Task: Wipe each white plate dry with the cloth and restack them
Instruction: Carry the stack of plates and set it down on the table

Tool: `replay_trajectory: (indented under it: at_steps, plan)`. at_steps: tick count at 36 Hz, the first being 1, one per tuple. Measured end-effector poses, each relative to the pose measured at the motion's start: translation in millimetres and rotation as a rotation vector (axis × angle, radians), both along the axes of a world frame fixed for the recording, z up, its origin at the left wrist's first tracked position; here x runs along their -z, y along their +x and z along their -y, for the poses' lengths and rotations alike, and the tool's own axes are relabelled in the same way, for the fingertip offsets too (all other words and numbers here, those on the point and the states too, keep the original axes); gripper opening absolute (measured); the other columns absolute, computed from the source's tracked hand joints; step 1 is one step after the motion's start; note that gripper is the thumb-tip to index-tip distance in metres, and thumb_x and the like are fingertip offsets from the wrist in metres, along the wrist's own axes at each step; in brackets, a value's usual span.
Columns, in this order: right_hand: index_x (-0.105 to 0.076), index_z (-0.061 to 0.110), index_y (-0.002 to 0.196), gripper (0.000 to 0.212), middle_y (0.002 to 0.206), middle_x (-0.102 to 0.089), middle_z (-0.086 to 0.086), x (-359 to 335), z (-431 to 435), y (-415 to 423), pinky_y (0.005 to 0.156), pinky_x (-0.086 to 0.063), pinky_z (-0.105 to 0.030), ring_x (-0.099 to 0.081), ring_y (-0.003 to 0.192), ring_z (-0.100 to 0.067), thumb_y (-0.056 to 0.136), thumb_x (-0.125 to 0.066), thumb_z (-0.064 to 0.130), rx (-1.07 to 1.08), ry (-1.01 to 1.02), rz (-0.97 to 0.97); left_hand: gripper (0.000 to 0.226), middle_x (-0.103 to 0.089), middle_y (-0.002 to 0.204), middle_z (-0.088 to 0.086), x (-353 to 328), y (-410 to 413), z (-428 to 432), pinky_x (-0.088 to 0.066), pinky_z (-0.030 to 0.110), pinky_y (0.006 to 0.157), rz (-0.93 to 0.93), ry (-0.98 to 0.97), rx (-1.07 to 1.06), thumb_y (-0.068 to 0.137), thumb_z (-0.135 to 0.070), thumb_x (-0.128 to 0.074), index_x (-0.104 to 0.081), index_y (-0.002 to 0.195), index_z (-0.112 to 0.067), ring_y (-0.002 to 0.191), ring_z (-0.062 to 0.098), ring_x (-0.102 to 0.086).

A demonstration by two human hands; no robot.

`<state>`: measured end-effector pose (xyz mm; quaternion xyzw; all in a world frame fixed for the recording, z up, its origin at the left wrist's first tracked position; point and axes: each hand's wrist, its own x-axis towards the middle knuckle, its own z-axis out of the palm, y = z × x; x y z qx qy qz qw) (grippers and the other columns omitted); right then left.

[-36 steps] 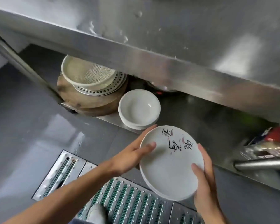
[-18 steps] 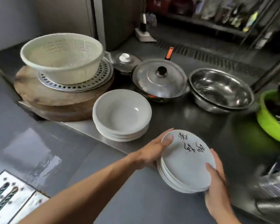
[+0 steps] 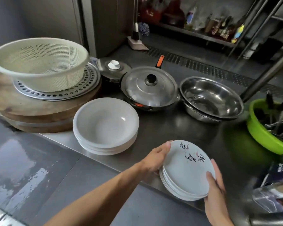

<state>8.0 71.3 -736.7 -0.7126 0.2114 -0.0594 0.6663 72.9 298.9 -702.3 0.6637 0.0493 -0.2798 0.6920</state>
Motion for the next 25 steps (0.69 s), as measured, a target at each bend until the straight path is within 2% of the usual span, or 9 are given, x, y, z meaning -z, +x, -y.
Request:
replay_trajectory:
  at_steps: [6,9,11,13,15,16,17,20,25]
  plan:
    - [-0.053,0.055,0.136,0.045,0.135,-0.061,0.023,0.6,2.3,18.0,0.114,-0.038,-0.051,-0.052,0.132,-0.012,0.101,-0.052,0.027,0.016,0.013,0.028,0.054,-0.067,0.102,-0.014,1.5,9.6,8.4,-0.053,0.020,0.051,0.014,0.009,-0.087,0.104,-0.071,-0.018,-0.056,0.140,-0.057,0.056,-0.005,-0.063]
    - [-0.054,0.055,0.135,0.045,0.136,-0.060,0.023,-1.1,1.1,22.4,0.115,-0.037,-0.052,-0.052,0.132,-0.012,0.098,-0.053,0.029,0.015,0.000,0.029,0.056,-0.063,0.095,-0.010,1.6,12.9,12.2,-0.050,0.021,0.052,0.010,0.006,-0.133,0.106,-0.069,-0.016,-0.056,0.142,-0.054,0.057,0.000,-0.059]
    - [-0.053,0.056,0.134,0.044,0.136,-0.059,0.025,-3.4,-1.2,24.8,0.112,-0.040,-0.049,-0.051,0.133,-0.012,0.099,-0.052,0.028,0.033,-0.002,0.026,0.058,-0.064,0.102,-0.007,2.9,14.8,15.4,-0.048,0.020,0.054,-0.009,-0.018,-0.178,0.107,-0.066,-0.016,-0.059,0.142,-0.050,0.065,0.005,-0.058]
    - [-0.052,0.059,0.133,0.044,0.135,-0.059,0.024,-7.1,-4.1,27.0,0.095,-0.052,-0.045,-0.053,0.130,-0.014,0.101,-0.050,0.029,0.052,0.016,0.005,0.058,-0.069,0.115,-0.007,5.3,17.0,19.0,-0.049,0.021,0.057,-0.020,-0.035,-0.213,0.108,-0.064,-0.016,-0.061,0.141,-0.048,0.075,0.009,-0.061]
    - [-0.050,0.063,0.132,0.043,0.136,-0.057,0.024,-9.0,-6.6,28.3,0.073,-0.060,-0.048,-0.055,0.124,-0.015,0.100,-0.049,0.034,0.052,0.037,-0.023,0.059,-0.071,0.130,-0.005,7.2,19.0,21.6,-0.054,0.024,0.066,-0.023,-0.048,-0.251,0.109,-0.062,-0.016,-0.062,0.141,-0.045,0.093,0.013,-0.064]
    - [-0.049,0.064,0.133,0.043,0.137,-0.056,0.023,-9.6,-7.5,28.6,0.075,-0.060,-0.056,-0.055,0.124,-0.016,0.099,-0.049,0.037,0.047,0.041,-0.028,0.059,-0.070,0.133,-0.004,8.2,20.0,22.3,-0.055,0.026,0.075,-0.017,-0.054,-0.272,0.109,-0.062,-0.017,-0.063,0.141,-0.044,0.100,0.014,-0.064]
    - [-0.049,0.064,0.132,0.043,0.138,-0.055,0.022,-9.6,-8.4,29.4,0.087,-0.055,-0.062,-0.053,0.127,-0.018,0.098,-0.049,0.037,0.043,0.037,-0.021,0.059,-0.069,0.135,-0.004,9.4,20.7,23.4,-0.056,0.029,0.086,-0.007,-0.059,-0.289,0.109,-0.061,-0.018,-0.063,0.141,-0.042,0.106,0.015,-0.064]
    - [-0.054,0.060,0.130,0.045,0.140,-0.055,0.020,-8.1,-9.7,32.6,0.111,-0.042,-0.055,-0.049,0.133,-0.015,0.102,-0.047,0.025,0.055,0.010,0.027,0.054,-0.069,0.136,-0.009,9.7,20.3,28.6,-0.048,0.040,0.114,0.005,-0.094,-0.309,0.109,-0.061,-0.026,-0.064,0.140,-0.040,0.121,0.014,-0.064]
    - [-0.054,0.055,0.133,0.048,0.141,-0.055,0.020,-9.5,-17.7,36.6,0.114,-0.038,-0.040,-0.048,0.133,-0.009,0.104,-0.046,0.018,0.055,-0.029,0.034,0.047,-0.072,0.133,-0.006,11.4,15.8,32.9,-0.049,0.047,0.114,0.048,-0.144,-0.331,0.096,-0.061,-0.059,-0.067,0.136,-0.036,0.126,0.018,-0.066]
